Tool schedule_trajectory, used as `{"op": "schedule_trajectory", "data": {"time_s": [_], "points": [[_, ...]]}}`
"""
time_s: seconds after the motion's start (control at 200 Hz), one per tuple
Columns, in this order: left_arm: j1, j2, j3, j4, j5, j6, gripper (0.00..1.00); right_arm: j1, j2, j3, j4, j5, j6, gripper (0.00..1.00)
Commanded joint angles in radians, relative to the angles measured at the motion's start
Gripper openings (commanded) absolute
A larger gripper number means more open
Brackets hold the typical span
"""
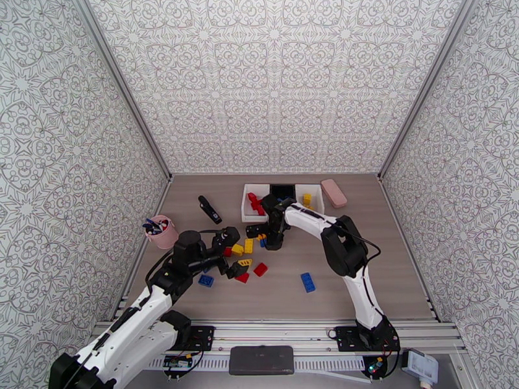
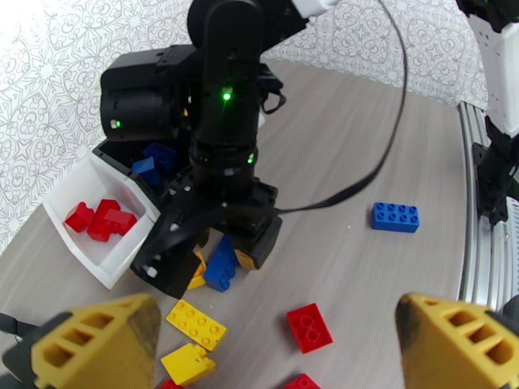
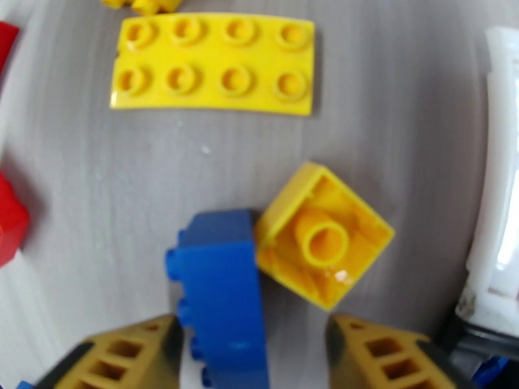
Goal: Sort the legos into containers by color
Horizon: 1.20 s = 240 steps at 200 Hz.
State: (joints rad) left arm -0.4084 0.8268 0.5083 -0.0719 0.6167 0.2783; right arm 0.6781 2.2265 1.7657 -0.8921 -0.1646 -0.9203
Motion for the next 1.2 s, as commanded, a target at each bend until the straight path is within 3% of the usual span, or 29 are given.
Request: {"op": "schedule_trajectory", "data": {"time_s": [0.0, 0.095, 0.24, 0.625, 0.91, 1.195], "points": [[0.009, -0.003, 0.029, -0.017, 0.034, 0.025, 1.0, 0.003, 0.006, 0.02, -0.017, 0.014, 0.006, 0.48], [0.014, -0.006, 0.033, -0.025, 0.042, 0.035, 1.0, 0.003, -0.005, 0.013, -0.025, 0.011, 0.016, 0.34], [0.018, -0.019, 0.033, -0.043, 0.043, 0.048, 1.0, 0.003, -0.047, -0.037, -0.005, 0.002, 0.03, 0.21], [0.025, 0.001, 0.038, -0.013, 0.063, 0.027, 1.0, -0.001, -0.209, -0.181, 0.125, -0.002, 0.099, 0.2], [0.026, 0.016, 0.05, 0.028, 0.033, 0.007, 1.0, -0.032, -0.463, -0.458, 0.461, -0.004, 0.273, 0.17], [0.02, 0.064, 0.061, 0.105, 0.01, -0.089, 1.0, -0.107, -0.658, -0.681, 0.842, -0.001, 0.603, 0.14]]}}
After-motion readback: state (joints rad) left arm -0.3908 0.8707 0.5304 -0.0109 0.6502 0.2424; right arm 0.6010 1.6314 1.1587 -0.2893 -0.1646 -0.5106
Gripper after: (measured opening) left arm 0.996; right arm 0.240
